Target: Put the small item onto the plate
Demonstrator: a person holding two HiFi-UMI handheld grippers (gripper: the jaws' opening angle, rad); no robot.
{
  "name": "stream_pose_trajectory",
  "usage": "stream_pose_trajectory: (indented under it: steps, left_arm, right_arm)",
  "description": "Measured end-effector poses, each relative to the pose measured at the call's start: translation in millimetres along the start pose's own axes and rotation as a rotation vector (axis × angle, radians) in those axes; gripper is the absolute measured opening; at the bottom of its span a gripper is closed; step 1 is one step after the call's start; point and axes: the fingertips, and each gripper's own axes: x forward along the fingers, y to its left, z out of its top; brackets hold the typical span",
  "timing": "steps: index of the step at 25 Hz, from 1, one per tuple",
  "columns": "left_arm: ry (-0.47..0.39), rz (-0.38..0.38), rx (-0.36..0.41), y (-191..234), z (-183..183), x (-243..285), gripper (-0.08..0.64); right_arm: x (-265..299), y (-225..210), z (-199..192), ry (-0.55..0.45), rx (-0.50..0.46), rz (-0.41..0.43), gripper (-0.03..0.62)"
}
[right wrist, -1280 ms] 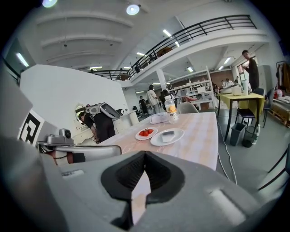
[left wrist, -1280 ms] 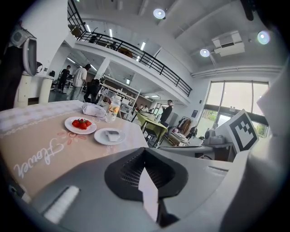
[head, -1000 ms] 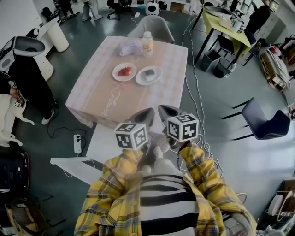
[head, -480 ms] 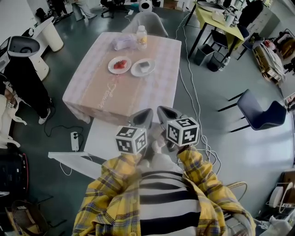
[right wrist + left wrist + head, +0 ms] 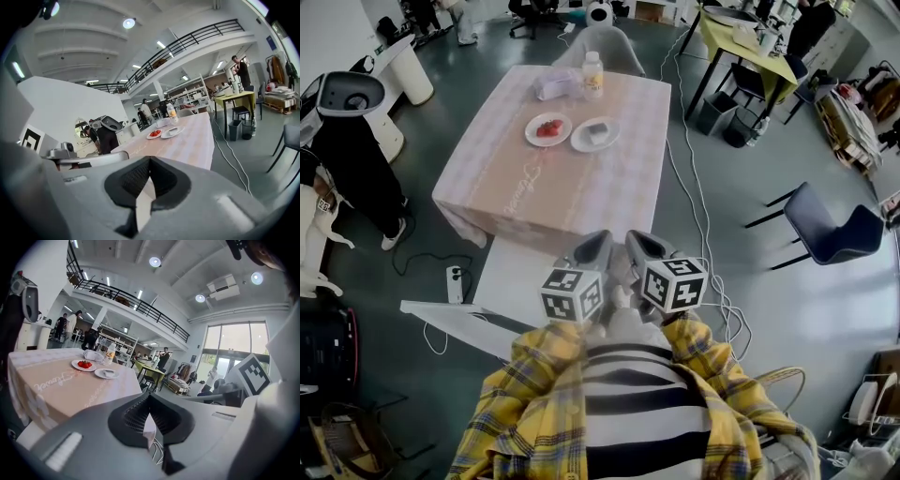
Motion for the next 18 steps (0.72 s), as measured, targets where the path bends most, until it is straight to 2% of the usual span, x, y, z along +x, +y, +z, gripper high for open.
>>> stream_pose_trajectory:
  steps: [18]
  left_arm:
    - [-0.010, 0.053, 0.009, 13.6, 5.0, -20.2, -0.002]
  right_arm:
    - [3.3, 22.9, -2.4, -0.006, -0.019, 0.040, 0.000]
